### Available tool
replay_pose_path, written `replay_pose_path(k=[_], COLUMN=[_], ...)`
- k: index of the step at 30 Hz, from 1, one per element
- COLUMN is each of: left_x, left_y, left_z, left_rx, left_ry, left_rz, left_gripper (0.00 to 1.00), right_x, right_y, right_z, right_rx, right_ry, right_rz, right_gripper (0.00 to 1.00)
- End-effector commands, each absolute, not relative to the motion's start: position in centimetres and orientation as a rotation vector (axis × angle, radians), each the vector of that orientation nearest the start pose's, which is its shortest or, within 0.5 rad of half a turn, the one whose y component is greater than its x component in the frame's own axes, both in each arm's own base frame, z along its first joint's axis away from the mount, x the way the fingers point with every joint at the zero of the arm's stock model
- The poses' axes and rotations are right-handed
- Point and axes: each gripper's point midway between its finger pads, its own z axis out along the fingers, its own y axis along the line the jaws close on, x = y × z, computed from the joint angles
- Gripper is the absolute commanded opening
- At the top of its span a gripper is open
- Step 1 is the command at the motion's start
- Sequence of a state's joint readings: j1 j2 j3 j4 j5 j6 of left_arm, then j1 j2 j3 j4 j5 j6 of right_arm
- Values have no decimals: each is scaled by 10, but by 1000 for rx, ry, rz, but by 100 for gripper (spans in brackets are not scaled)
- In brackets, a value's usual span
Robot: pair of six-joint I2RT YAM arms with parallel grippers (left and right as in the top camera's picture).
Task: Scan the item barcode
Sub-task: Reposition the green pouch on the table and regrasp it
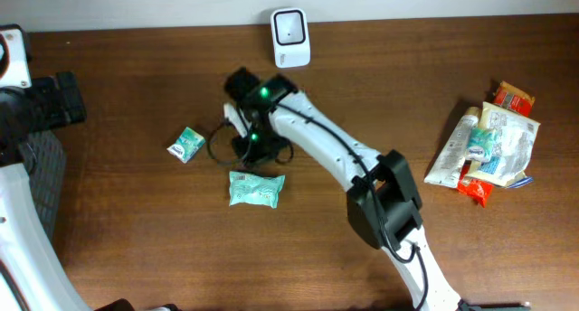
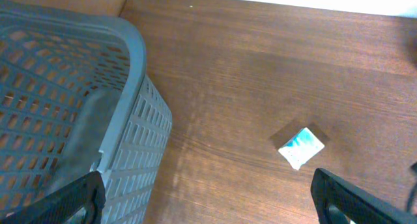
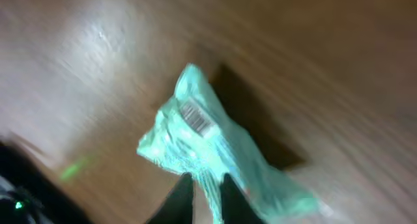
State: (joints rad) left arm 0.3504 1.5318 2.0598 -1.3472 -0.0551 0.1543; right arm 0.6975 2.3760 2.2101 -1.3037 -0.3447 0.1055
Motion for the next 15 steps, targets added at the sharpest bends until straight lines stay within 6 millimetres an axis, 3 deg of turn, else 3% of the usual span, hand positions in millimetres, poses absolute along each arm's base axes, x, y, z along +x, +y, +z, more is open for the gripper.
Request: replay_pose_path(k=[1, 3, 5, 12, 13, 15], left_x=[334, 334, 334, 334, 334, 334], left_y=[133, 133, 133, 133, 133, 133], left_z=[373, 373, 373, 373, 373, 373], left_rx=[-250, -250, -250, -250, -250, -250], left_ry=[2396, 2396, 2396, 2396, 2396, 2396], left_rz=[298, 298, 298, 298, 298, 298], left_gripper=[99, 99, 99, 99, 99, 99], right_x=[343, 337, 326, 281, 280, 285], right_y=[346, 332, 332, 321, 321, 323], right_z=[99, 87, 73, -6, -7, -4], right_rx=[-869, -761, -762, -733, -729, -712], right_ry=[2987, 3071, 3108, 3252, 3259, 3254], right_rz=[415, 280, 246, 126, 137, 176], right_gripper=[9, 6, 4, 4, 5, 17])
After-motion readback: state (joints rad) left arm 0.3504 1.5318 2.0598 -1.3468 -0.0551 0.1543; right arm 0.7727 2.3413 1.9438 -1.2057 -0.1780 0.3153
